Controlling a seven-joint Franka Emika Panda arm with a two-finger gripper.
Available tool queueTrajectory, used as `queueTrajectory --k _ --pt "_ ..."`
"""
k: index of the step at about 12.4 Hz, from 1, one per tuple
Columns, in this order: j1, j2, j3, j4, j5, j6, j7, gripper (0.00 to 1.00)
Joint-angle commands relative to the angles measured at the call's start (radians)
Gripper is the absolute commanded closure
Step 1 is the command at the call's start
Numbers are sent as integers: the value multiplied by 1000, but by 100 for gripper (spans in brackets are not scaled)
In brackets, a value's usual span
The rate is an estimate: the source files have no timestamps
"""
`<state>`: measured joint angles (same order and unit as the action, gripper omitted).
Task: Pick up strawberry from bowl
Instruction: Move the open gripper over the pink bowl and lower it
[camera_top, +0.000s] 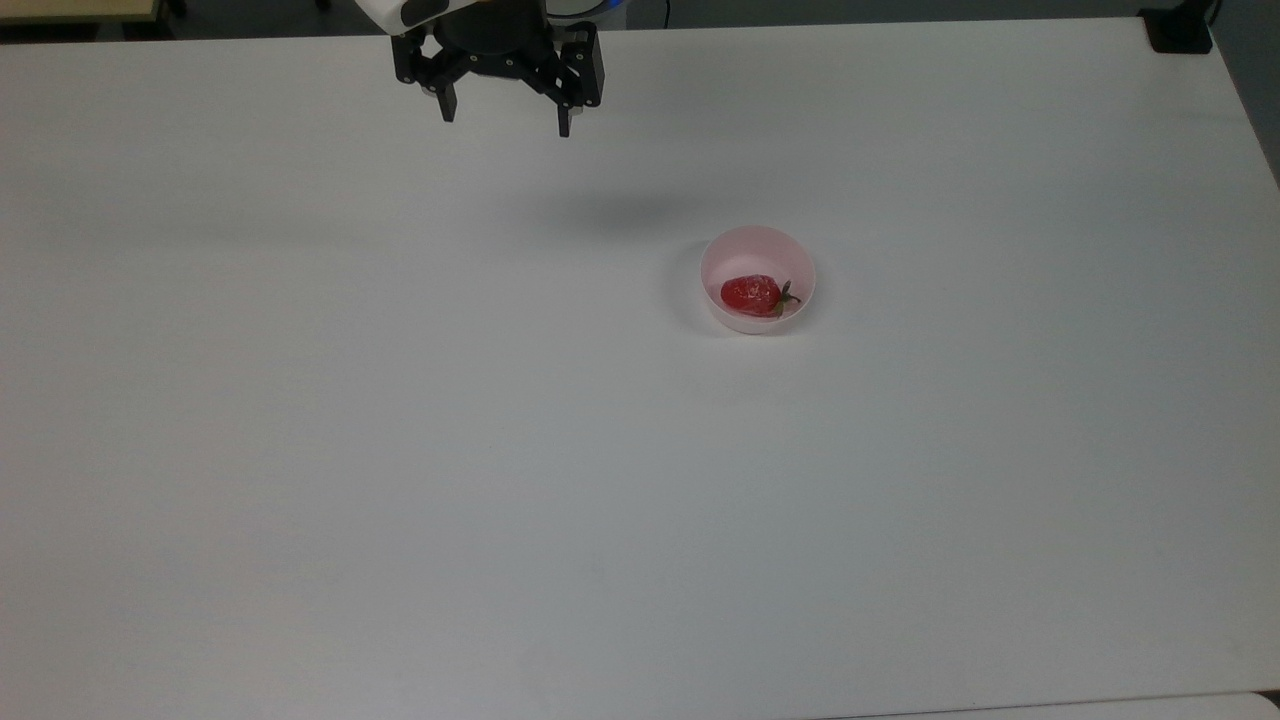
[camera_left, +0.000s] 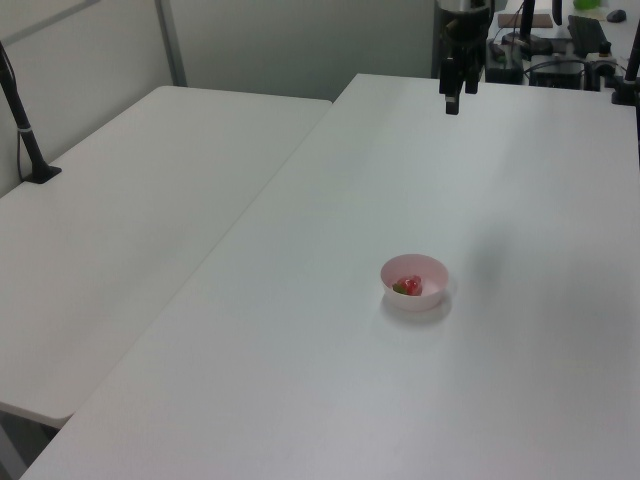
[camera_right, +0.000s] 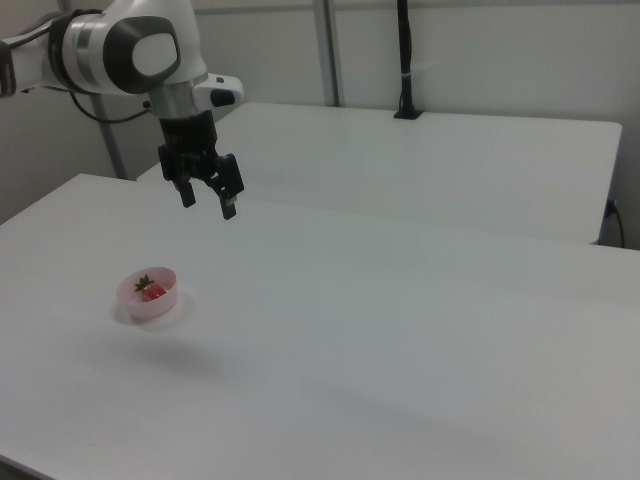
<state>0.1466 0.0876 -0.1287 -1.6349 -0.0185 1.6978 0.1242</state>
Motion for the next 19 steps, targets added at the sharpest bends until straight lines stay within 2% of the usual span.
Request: queueTrajectory --k 1,7,10,12,14,16,19 --pt "4 7 0 -8 6 17 -20 0" --pt "50 93 1 47 12 23 -6 0" --pt "164 190 -5 91 47 43 20 0" --pt "234 254 0 90 83 135 96 0" --pt "275 311 8 84 100 189 97 0" --pt "319 369 9 81 94 239 80 0" --pt "334 377 9 58 91 255 -27 1"
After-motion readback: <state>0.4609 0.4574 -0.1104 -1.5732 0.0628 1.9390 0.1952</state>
